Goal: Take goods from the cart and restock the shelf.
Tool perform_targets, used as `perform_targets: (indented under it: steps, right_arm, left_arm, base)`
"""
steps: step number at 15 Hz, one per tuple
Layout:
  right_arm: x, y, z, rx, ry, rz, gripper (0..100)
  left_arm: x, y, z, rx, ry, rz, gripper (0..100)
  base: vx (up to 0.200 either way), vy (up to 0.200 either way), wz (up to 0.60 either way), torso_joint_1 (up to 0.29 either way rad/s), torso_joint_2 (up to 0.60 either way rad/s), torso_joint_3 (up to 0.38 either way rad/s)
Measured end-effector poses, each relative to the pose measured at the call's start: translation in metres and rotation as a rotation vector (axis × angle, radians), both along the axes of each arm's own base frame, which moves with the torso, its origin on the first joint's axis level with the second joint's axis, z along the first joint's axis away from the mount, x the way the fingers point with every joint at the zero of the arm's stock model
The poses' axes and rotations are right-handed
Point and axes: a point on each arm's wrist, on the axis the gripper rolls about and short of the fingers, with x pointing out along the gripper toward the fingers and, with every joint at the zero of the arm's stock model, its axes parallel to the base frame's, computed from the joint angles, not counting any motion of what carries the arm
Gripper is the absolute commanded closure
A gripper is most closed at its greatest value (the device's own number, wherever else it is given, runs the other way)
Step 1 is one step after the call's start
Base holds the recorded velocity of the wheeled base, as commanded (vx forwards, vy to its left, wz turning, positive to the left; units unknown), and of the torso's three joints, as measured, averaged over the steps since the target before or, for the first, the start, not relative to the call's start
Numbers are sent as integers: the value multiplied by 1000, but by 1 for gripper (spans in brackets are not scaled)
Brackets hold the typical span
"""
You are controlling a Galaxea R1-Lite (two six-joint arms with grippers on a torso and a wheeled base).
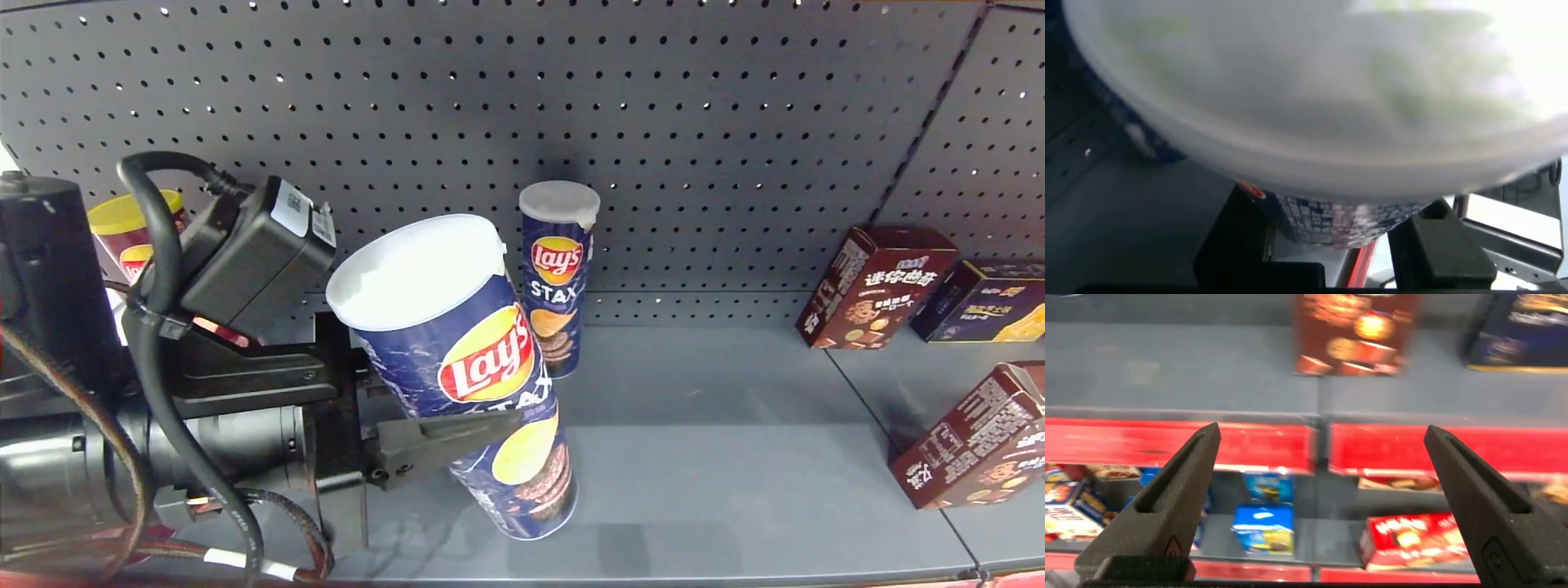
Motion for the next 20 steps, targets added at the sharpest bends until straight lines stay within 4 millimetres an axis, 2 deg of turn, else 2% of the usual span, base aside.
perform_targets:
  steps: [2,4,17,19,20]
  right_arm:
    - [0,0,0,-2,-1,0,0]
    - [0,0,0,-2,0,0,0]
    - [0,0,0,-11,-2,2,0]
    - [-1,0,8,-1,-26,1,0]
    - [-4,0,21,6,-49,4,0]
  left_arm:
    - [0,5,1,-3,-4,18,100]
    - [1,7,2,-6,-8,29,100]
    - [-4,16,0,-10,-11,46,100]
    - [-5,17,0,-11,-11,50,100]
    - [-5,18,-1,-11,-11,54,100]
  base:
    - [0,0,0,0,0,0]
    - [0,0,600,2,-2,0]
    - [0,0,0,0,0,0]
    - [0,0,0,0,0,0]
    - [0,0,0,0,0,0]
